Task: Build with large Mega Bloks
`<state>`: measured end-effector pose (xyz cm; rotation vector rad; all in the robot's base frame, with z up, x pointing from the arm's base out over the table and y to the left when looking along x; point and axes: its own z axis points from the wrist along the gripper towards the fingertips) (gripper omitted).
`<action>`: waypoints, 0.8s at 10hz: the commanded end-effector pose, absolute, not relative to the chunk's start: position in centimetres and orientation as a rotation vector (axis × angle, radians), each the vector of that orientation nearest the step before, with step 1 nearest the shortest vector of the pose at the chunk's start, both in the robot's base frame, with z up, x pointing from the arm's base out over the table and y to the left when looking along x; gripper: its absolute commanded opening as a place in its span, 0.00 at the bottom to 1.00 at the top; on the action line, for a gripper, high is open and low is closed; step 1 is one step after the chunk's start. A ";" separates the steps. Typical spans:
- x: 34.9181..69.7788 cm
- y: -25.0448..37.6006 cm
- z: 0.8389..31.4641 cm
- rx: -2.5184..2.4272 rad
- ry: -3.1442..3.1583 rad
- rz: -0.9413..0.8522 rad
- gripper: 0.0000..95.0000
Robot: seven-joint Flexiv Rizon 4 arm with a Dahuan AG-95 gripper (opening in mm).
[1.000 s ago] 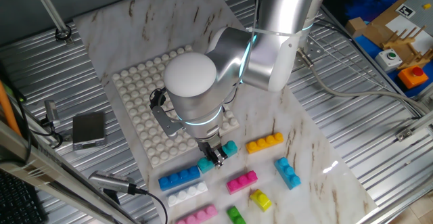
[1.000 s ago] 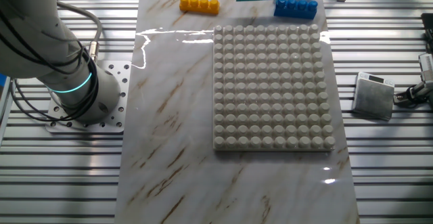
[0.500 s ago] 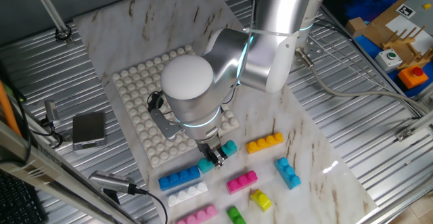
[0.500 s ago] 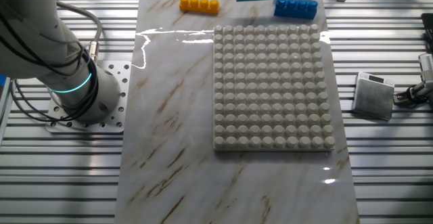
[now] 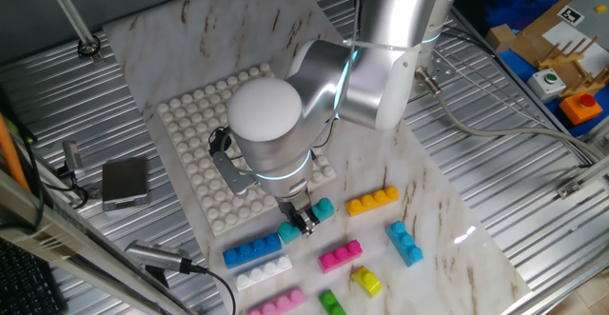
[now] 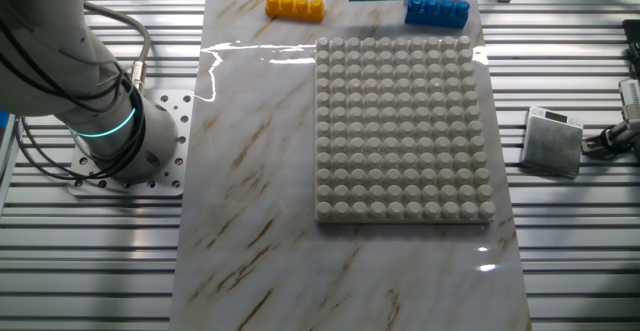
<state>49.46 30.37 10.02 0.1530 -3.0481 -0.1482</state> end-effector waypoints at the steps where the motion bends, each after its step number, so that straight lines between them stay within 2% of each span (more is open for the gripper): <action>1: 49.5 30.4 10.0 0.146 -3.052 -0.147 0.00; 8: 49.5 30.4 10.0 0.156 -3.051 -0.144 0.00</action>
